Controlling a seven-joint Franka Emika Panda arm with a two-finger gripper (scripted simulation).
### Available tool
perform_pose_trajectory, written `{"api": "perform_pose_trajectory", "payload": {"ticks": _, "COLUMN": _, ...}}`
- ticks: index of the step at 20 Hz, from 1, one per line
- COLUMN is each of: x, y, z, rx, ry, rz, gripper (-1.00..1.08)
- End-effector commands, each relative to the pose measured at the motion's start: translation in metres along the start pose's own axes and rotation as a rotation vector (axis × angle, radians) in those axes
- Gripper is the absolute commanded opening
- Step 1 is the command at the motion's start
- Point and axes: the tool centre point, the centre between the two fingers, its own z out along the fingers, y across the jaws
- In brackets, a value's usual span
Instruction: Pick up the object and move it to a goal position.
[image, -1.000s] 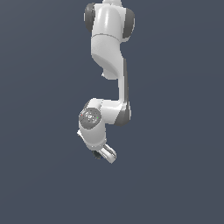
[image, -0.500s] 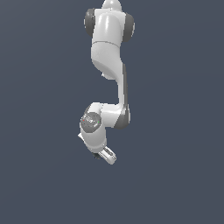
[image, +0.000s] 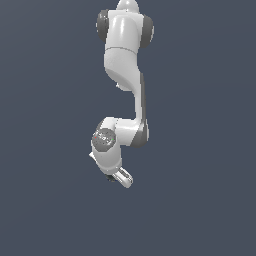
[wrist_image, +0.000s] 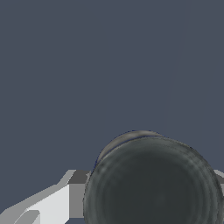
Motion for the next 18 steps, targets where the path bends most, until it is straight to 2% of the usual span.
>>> {"api": "perform_pose_trajectory", "payload": {"ticks": 1, "x": 0.0, "y": 0.001, "z": 0.0, "rx": 0.0, "ry": 0.0, "rz": 0.0, "gripper": -1.0}}
{"api": "perform_pose_trajectory", "payload": {"ticks": 10, "x": 0.001, "y": 0.029, "z": -0.003, "rx": 0.0, "ry": 0.0, "rz": 0.0, "gripper": -1.0}}
{"api": "perform_pose_trajectory", "payload": {"ticks": 18, "x": 0.006, "y": 0.091, "z": -0.01, "rx": 0.0, "ry": 0.001, "rz": 0.0, "gripper": -1.0}}
